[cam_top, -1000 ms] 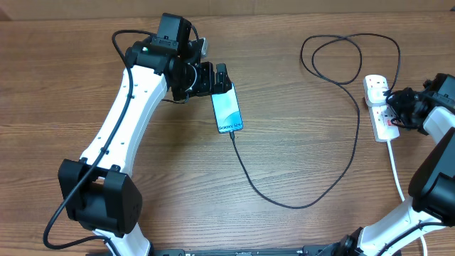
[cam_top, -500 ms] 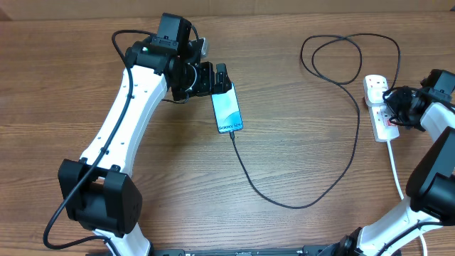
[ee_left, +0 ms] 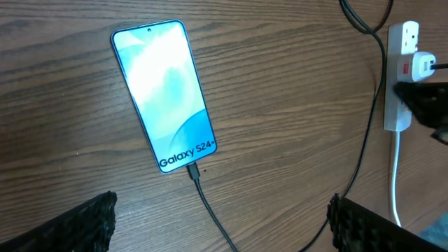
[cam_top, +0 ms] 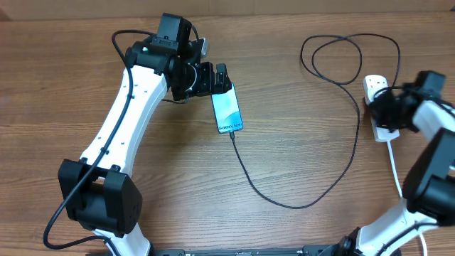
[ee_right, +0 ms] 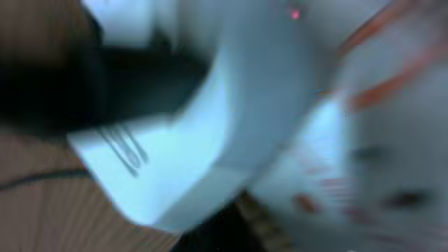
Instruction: Plug charger to phone and switch on socket
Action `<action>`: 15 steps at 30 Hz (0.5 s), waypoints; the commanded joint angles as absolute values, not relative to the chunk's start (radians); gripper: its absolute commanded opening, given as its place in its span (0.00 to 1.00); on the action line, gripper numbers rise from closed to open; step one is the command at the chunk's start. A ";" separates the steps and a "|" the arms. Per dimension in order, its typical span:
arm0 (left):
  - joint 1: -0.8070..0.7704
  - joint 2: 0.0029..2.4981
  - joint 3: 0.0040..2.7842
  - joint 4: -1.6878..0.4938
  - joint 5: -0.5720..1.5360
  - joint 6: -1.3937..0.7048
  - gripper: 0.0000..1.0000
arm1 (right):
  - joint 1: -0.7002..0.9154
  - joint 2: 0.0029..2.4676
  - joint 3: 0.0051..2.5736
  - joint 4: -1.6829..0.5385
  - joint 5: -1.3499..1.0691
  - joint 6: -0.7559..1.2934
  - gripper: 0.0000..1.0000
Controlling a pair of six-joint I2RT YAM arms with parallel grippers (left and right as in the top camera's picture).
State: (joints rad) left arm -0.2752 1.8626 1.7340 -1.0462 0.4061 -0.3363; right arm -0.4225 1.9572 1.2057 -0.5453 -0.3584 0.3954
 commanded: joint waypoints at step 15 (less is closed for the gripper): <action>-0.283 1.803 1.736 -1.087 0.393 -0.303 1.00 | -0.450 1.595 1.180 -0.793 -0.121 0.398 0.04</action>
